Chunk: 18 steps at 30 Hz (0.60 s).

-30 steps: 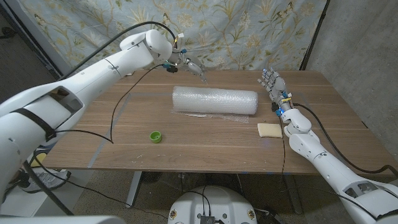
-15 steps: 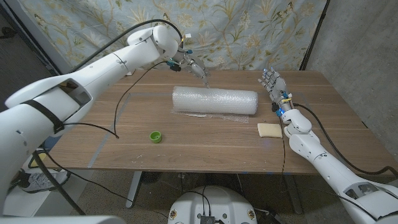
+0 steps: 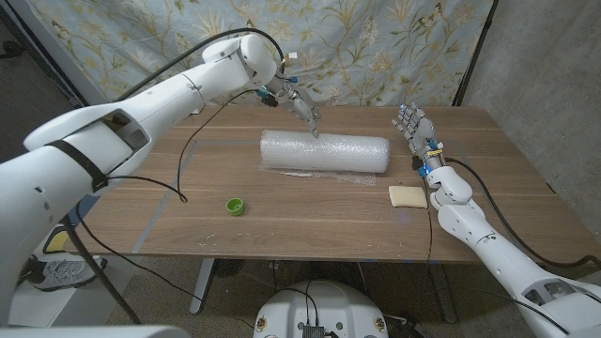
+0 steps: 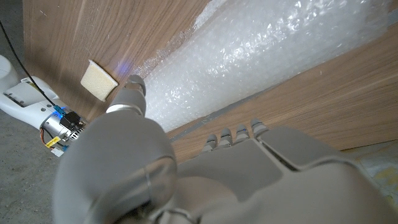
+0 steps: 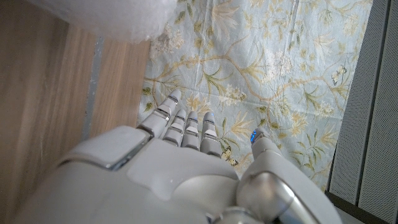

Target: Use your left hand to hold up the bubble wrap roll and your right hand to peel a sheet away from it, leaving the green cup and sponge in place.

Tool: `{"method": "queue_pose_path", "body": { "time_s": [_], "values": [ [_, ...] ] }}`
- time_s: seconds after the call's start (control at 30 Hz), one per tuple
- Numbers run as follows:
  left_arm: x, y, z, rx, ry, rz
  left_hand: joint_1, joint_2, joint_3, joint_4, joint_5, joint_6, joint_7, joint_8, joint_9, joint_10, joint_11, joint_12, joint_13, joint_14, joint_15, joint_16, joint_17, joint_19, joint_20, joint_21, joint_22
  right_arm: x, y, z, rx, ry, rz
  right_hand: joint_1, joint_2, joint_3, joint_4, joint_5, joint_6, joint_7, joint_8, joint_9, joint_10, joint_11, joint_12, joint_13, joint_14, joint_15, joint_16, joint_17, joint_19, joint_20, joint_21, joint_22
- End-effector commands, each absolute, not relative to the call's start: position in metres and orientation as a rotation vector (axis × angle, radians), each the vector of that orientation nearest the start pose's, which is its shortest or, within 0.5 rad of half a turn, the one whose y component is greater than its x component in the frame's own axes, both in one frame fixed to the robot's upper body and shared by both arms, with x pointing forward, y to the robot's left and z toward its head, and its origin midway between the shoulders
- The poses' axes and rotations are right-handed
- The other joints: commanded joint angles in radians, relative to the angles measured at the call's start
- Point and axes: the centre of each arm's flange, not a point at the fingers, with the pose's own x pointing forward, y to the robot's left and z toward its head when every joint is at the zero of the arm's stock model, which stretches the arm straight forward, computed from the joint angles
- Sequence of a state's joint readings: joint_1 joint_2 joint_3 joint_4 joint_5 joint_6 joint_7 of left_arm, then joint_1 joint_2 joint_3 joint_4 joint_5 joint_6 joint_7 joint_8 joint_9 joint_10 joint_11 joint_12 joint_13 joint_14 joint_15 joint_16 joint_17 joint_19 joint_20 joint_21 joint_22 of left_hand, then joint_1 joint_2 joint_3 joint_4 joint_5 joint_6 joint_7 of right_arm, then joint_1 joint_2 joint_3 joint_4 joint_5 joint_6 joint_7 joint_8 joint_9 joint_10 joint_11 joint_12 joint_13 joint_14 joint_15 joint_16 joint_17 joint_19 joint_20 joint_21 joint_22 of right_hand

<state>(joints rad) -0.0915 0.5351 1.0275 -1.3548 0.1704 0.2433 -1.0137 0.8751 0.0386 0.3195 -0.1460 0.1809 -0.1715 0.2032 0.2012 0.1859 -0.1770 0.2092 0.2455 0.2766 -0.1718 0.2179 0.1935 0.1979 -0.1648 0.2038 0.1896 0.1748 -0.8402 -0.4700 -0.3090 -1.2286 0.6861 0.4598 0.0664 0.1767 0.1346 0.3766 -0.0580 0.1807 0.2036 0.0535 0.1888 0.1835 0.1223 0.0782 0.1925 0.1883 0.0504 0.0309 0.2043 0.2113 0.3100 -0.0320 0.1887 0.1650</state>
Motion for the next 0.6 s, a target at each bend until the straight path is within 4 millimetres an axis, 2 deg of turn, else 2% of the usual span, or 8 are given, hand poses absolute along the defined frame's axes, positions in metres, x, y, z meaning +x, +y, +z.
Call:
{"method": "queue_pose_path", "body": {
  "time_s": [0.03,0.3,0.6],
  "values": [
    [0.622,0.095,0.197,1.618,-0.092,-0.768,0.002,0.011,-0.008,0.000,-0.001,-0.181,0.004,-0.001,0.003,-0.184,0.008,0.003,0.004,-0.138,0.003,0.003,0.003,-0.027,0.004,0.006,0.004,0.640,-0.323,-0.022,0.136,-0.734,0.139,0.007,-0.003,0.000,-0.003,0.004,0.005,-0.003,0.004,0.005,0.005,0.003,0.004,0.005,0.002,0.006,0.007,0.003,0.002,0.007,0.001,0.005],
    [0.634,0.081,0.194,1.647,-0.093,-0.796,-0.001,0.010,-0.016,0.001,-0.004,-0.184,0.004,0.000,0.003,-0.186,0.008,0.004,0.004,-0.139,0.003,0.004,0.003,-0.027,0.004,0.007,0.005,0.642,-0.323,-0.029,0.156,-0.725,0.132,0.007,-0.002,0.000,-0.003,0.004,0.004,-0.003,0.004,0.005,0.004,0.003,0.004,0.005,0.001,0.004,0.006,0.003,0.002,0.008,0.001,0.005],
    [0.642,0.075,0.201,1.662,-0.093,-0.826,-0.004,0.013,-0.021,0.002,-0.004,-0.175,0.004,0.002,0.003,-0.181,0.008,0.006,0.004,-0.139,0.003,0.004,0.003,-0.027,0.003,0.007,0.005,0.642,-0.326,-0.031,0.164,-0.724,0.117,0.006,-0.003,0.000,-0.003,0.004,0.004,-0.003,0.004,0.005,0.004,0.003,0.004,0.005,0.001,0.004,0.006,0.003,0.000,0.009,0.001,0.005]
  ]
}}
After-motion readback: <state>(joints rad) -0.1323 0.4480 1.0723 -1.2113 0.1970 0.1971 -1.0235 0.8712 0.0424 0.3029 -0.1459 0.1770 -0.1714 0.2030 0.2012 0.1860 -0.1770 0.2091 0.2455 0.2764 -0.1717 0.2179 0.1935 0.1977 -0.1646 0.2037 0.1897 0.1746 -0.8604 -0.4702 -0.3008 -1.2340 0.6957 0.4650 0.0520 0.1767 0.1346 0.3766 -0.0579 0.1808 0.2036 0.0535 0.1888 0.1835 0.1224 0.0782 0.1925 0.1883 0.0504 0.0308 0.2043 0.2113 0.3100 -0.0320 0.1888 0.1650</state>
